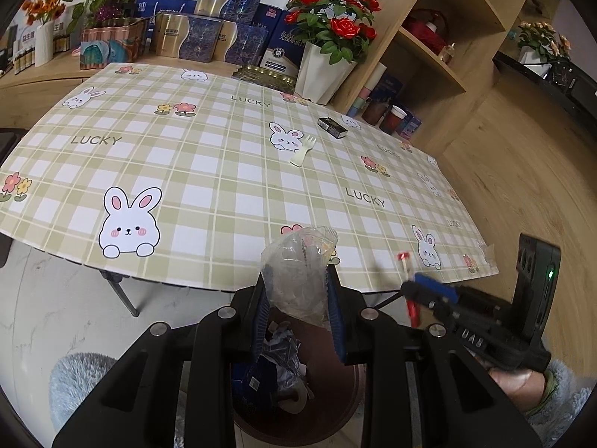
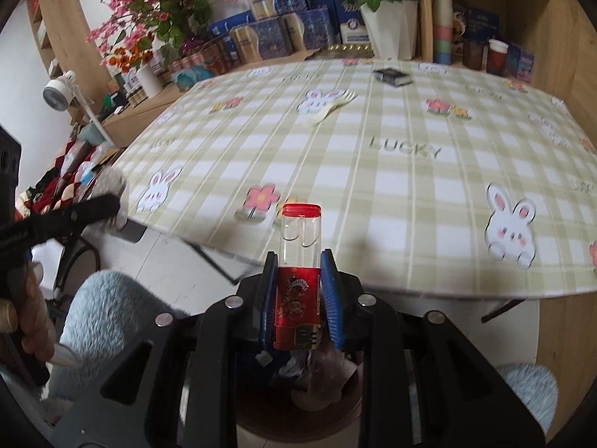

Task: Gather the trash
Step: 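Carry the wrapper and red lighter over the brown bin with both tools, then open the right tool to drop the lighter while the left tool releases the wrapper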

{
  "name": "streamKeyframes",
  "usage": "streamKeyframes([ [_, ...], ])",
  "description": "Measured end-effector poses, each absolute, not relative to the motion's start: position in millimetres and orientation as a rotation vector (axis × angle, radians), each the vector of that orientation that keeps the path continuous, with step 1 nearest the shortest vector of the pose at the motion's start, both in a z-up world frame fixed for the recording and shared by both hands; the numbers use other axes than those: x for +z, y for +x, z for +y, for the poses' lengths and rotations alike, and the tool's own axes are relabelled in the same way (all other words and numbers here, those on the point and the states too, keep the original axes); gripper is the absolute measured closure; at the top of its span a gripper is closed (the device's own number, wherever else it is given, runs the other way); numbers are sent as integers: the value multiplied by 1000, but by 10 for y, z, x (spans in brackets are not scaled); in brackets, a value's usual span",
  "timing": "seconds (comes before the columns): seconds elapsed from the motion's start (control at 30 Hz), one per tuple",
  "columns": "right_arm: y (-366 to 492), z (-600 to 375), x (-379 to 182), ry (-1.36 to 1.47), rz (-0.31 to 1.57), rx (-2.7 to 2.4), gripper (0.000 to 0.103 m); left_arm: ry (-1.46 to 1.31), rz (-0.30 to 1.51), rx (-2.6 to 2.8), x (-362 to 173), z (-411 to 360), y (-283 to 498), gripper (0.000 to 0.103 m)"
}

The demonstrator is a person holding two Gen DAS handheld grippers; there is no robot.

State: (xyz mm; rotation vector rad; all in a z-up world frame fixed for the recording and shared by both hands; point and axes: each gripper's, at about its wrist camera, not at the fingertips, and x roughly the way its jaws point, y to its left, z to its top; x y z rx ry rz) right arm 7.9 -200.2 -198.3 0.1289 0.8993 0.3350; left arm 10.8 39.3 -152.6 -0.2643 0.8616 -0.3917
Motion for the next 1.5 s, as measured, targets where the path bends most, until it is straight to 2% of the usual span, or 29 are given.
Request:
streamKeyframes([
  [0.9, 15, -1871, -2755, 252, 1202, 411, 76, -261, 919, -396, -1785, 383, -102, 75],
  [1.03, 20, -1862, -2815, 233, 1231, 389, 67, -258, 935, -405, -1834, 363, -90, 75],
  [1.2, -2, -1939, -2691, 228, 1174, 358, 55, -246, 956, -414, -1890, 303, -82, 75],
  [1.27, -21, -1975, -2561, 206, 1112, 342, 42, -239, 962, -419, -1905, 276, -76, 75],
  [1.5, 11, -2135, -2097, 158, 909, 266, 16, -207, 1004, -443, -2015, 159, -49, 75],
])
